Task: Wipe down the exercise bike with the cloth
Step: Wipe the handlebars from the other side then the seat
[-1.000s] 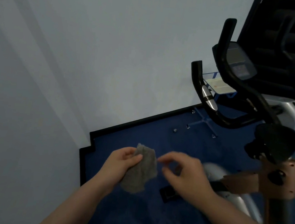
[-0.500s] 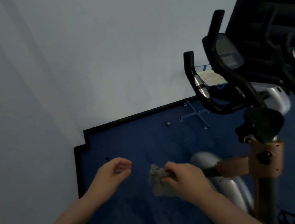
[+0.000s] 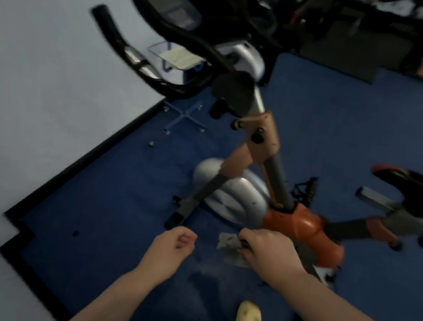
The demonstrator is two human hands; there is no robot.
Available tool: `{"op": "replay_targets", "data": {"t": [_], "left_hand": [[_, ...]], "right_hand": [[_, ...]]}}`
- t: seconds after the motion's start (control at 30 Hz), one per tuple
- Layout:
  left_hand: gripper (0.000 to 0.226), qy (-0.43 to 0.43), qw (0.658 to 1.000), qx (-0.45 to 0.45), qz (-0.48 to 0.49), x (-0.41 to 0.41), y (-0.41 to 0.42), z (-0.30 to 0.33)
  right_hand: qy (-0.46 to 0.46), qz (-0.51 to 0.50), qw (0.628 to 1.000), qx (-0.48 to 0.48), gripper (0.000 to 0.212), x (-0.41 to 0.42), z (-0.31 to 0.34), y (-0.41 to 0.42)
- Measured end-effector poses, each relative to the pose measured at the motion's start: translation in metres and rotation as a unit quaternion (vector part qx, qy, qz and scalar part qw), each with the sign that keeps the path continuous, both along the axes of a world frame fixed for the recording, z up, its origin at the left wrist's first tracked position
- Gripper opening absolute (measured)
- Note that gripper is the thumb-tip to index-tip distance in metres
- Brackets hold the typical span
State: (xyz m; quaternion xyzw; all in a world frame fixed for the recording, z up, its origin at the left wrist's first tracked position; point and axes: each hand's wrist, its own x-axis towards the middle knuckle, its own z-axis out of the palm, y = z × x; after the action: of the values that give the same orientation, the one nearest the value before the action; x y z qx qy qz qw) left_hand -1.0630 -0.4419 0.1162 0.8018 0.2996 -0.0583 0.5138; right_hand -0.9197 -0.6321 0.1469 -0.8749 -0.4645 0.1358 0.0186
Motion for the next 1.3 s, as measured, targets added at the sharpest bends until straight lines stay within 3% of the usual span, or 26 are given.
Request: {"op": "replay_targets", "data": {"t": [0.37, 0.63, 0.8, 1.07, 1.3], "left_hand": [[0.014, 0.005, 0.979, 0.062, -0.193, 0.109, -0.151, 0.007], [0.014, -0.024, 0.98, 0.068, -0.187, 0.189, -0.342, 0.001], [0.019, -0.014, 0.964, 0.085, -0.25, 0.22, -0.458, 0.018], [0.019, -0.007, 0.937, 0.137, -0.32, 0.285, -0.506, 0.018], [0.019, -0.005, 0.921, 0.143, -0.363, 0.368, -0.59, -0.004]], "right_hand": [[0.004, -0.162, 0.987, -0.006, 0.013, 0.045, -0.002, -0.193], [-0.005, -0.169, 0.985, -0.011, 0.019, 0.123, -0.006, -0.374], [0.01, -0.186, 0.982, -0.026, 0.018, 0.156, 0.001, -0.468], [0.01, -0.21, 0.975, -0.076, 0.02, 0.202, -0.009, -0.538], [0.018, -0.248, 0.968, -0.032, 0.023, 0.269, -0.016, -0.604]]}}
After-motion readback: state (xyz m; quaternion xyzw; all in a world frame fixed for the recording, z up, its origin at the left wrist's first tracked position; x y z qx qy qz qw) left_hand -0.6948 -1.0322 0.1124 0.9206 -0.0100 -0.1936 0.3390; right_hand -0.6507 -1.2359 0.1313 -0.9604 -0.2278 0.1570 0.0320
